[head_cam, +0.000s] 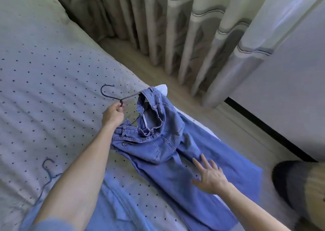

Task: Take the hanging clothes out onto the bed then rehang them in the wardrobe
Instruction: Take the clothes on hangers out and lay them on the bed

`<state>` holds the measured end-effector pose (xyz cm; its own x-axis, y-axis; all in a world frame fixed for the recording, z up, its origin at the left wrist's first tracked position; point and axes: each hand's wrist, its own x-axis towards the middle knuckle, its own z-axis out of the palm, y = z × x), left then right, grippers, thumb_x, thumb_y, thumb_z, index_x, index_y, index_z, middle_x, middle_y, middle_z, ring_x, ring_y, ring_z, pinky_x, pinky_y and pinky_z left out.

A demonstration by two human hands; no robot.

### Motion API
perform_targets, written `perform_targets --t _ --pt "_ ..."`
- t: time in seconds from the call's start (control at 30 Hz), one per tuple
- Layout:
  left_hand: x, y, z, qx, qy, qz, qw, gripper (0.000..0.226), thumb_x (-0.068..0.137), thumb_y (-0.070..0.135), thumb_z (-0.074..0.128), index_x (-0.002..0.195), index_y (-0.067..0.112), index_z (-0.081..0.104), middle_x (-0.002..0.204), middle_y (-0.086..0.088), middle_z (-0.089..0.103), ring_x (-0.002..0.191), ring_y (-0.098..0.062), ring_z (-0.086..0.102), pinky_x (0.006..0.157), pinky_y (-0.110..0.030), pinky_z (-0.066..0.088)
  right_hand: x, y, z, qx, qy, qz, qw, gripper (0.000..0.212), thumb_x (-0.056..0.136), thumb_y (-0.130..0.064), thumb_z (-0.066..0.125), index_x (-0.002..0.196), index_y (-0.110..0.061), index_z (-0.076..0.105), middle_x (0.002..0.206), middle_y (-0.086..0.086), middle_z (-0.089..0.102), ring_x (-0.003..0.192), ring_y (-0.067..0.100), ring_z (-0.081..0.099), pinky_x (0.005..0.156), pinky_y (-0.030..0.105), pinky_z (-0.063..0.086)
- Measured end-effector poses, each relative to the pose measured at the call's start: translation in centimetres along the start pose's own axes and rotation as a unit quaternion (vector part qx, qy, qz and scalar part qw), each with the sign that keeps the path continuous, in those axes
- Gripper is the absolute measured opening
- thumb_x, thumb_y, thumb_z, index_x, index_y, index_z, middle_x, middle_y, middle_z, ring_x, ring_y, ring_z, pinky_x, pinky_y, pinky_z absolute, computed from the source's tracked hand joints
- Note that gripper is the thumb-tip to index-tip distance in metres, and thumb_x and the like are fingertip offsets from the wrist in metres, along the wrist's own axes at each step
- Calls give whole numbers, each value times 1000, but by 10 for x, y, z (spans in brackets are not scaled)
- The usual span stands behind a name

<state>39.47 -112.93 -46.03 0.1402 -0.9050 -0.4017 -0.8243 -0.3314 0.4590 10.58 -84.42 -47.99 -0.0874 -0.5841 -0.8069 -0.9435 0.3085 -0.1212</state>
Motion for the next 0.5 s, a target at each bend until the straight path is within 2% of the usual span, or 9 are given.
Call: perform_targets --t 0.1,0.17,0.23,0.3,0.4,0.43,0.5 --pt "28 -35 23 15 -47 -38 998 38 103 24 37 137 29 55 138 -6 59 115 -32 58 95 -36 48 18 -9 23 -25 -7 2 1000 86 86 -65 49 154 -42 2 164 -2 -17 150 39 -2 114 55 21" --pt "40 -50 40 47 -85 -47 994 48 103 27 38 151 29 38 147 -9 50 125 -35 52 103 -42 45 29 -17 36 -44 -7 7 999 88 84 -68 49 154 -42 3 163 1 -22 149 43 -9 114 58 16" --pt "35 -60 66 116 -96 -43 988 60 102 38 40 158 26 21 158 -10 32 139 -35 37 112 -48 36 40 -22 46 -66 -9 18 998 90 84 -69 48 154 -42 0 161 4 -29 146 48 -15 113 63 11" --pt "1 -65 96 157 -65 18 985 67 100 44 43 158 21 20 163 -12 23 147 -34 26 117 -53 26 45 -25 53 -83 -12 28 996 90 85 -69 48 155 -42 -2 157 5 -37 145 51 -18 112 65 9" --pt "-71 -69 140 181 -66 148 970 69 97 46 50 158 25 26 164 -11 21 146 -36 28 111 -62 27 48 -24 59 -96 -5 27 995 87 87 -67 47 155 -43 -2 157 4 -36 145 51 -16 112 64 11" --pt "-92 -70 152 197 -86 169 962 71 96 49 49 158 29 22 166 -10 15 147 -36 26 111 -63 27 49 -24 58 -100 -8 26 995 86 87 -66 48 154 -44 -2 159 5 -32 145 50 -15 112 63 12" --pt "-121 -78 169 243 -147 142 948 72 98 57 39 159 36 8 168 -5 -7 152 -32 11 114 -64 18 48 -22 52 -108 -15 18 994 84 88 -64 49 154 -45 0 162 4 -25 147 48 -11 113 60 16"
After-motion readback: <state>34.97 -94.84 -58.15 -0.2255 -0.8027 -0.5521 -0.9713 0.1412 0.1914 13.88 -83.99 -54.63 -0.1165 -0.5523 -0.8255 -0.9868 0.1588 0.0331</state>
